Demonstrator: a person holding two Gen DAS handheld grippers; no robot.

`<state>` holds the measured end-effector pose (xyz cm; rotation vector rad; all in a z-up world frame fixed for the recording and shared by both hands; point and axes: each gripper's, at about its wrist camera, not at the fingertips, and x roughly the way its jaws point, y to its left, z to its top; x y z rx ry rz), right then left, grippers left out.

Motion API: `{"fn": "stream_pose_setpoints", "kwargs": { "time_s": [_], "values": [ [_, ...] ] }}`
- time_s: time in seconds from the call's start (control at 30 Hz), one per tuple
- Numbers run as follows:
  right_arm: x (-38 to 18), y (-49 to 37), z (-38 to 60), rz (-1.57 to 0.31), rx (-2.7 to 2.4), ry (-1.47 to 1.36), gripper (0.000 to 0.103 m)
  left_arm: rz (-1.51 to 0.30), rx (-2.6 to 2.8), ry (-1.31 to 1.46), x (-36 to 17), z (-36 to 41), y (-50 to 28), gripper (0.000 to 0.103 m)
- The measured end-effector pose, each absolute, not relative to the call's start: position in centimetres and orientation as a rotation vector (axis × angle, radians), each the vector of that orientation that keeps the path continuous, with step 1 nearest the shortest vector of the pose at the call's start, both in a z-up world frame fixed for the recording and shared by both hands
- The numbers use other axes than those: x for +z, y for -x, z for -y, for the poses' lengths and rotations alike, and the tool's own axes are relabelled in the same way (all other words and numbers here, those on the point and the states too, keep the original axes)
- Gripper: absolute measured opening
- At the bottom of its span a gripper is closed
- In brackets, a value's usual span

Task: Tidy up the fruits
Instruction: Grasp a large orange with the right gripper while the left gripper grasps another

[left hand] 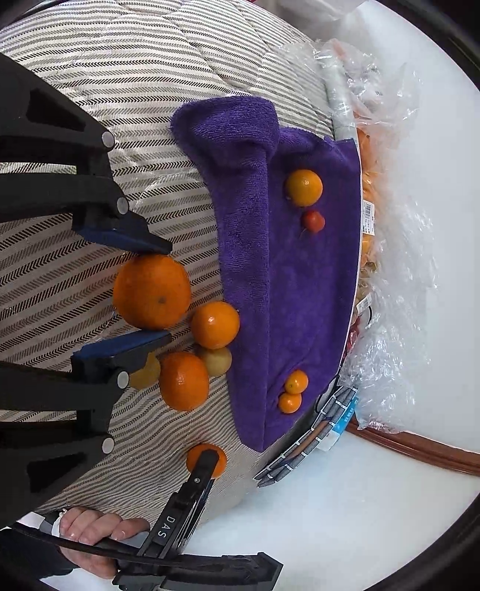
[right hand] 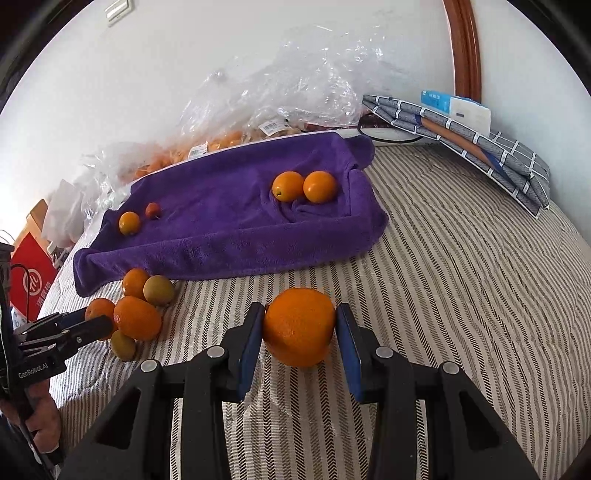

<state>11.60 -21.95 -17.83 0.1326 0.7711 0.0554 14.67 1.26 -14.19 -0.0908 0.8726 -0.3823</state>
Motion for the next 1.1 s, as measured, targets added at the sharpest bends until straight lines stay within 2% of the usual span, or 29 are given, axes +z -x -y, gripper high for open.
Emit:
{"fn": "stream_pose_setpoints", "kwargs": {
  "time_s": [0.67, 1.1],
  "values": [
    [-17.5, -11.1, 22.5, -0.744, 0.080, -0.179, 0.039, -0.659, -0.213, 0.190, -11.7, -4.5, -13.6, 0.039],
    [-15.8, -12.2, 22.5, -0.734, 0.086, -0.180, 0.039, -0.659, -0.205, 0.220, -10.9, -4.8, -14.2, 0.039]
  ]
}}
